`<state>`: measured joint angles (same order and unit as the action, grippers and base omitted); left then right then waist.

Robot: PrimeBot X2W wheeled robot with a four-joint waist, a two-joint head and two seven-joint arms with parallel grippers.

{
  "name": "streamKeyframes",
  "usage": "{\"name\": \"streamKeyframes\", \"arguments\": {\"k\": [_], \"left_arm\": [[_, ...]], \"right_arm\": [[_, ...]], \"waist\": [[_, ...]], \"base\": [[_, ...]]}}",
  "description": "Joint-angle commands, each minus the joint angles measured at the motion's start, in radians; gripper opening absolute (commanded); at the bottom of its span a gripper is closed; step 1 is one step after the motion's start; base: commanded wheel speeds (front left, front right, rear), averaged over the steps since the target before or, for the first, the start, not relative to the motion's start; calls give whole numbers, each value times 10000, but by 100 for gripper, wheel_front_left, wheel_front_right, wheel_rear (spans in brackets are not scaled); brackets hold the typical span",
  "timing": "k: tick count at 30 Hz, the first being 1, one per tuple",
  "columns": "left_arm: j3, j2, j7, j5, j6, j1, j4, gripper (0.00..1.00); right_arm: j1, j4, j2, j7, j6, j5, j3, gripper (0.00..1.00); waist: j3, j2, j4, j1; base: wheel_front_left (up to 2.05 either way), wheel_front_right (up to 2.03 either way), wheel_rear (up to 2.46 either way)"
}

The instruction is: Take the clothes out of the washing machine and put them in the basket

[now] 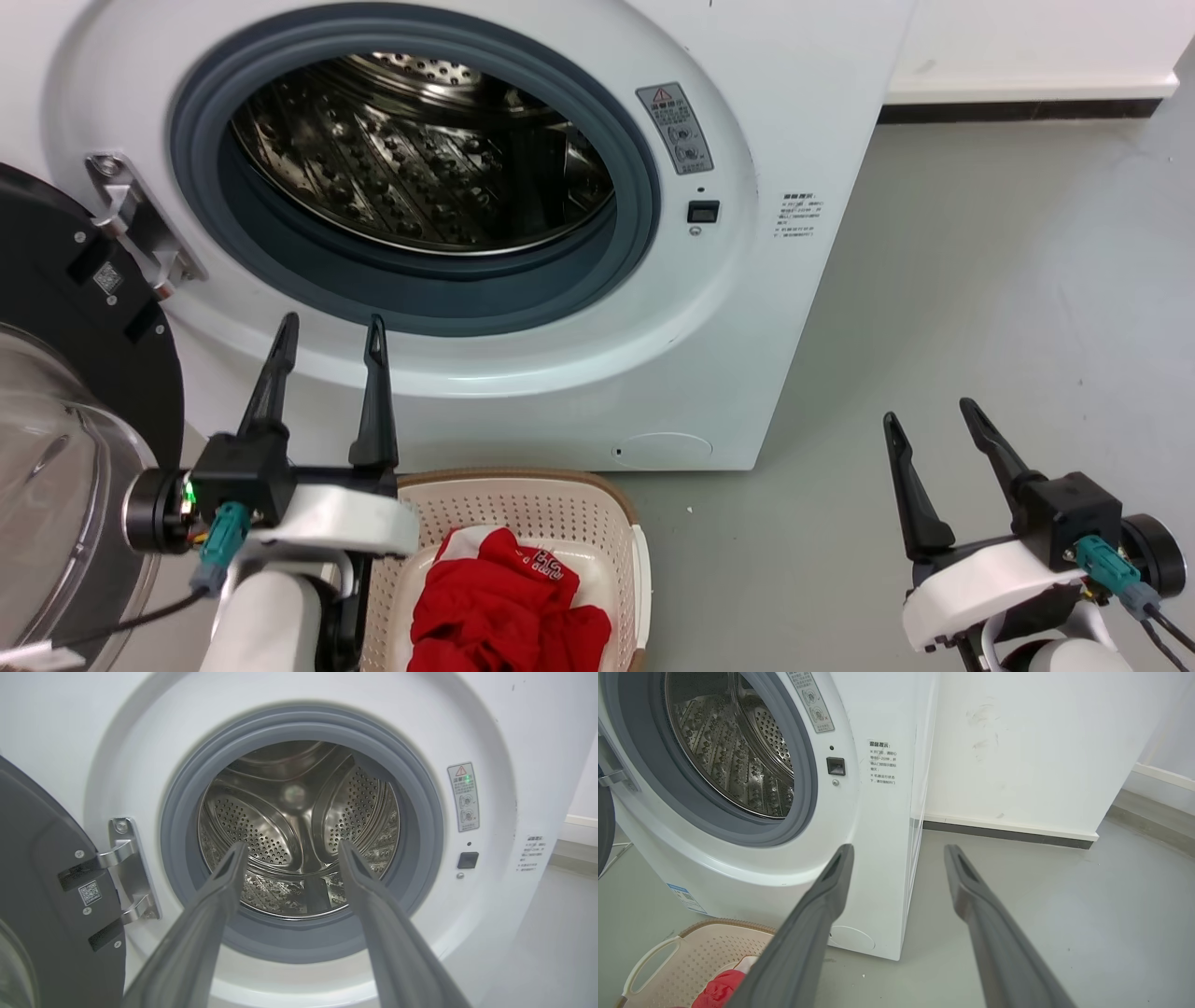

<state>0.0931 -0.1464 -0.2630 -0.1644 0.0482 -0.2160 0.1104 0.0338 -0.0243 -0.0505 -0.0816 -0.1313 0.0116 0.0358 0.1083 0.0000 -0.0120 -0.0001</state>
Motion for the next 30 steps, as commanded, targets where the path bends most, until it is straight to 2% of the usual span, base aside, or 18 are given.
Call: {"name": "streamKeyframes", "arguments": {"k": [1, 14, 21, 30], "left_arm": [[5, -60, -25, 100, 44, 368, -174, 100], [52, -205, 535, -137, 167, 2072, -314, 100], [147, -206, 576, -255, 109, 2330, -225, 100], [188, -307, 642, -336, 113, 2425, 30, 100]], "right_arm": [[-196, 86, 8, 24, 9, -77, -32, 100], [-940, 362, 5, 140, 10, -54, -123, 100], [-1253, 490, 8, 213, 9, 100, -542, 100], [-1502, 592, 8, 291, 9, 81, -466, 100]], "waist": [[-227, 0, 57, 1], [-1221, 0, 150, 1], [-1480, 0, 162, 1], [-1677, 0, 109, 1]], "base": [[0, 0, 0], [0, 0, 0], [0, 0, 0], [0, 0, 0]]}}
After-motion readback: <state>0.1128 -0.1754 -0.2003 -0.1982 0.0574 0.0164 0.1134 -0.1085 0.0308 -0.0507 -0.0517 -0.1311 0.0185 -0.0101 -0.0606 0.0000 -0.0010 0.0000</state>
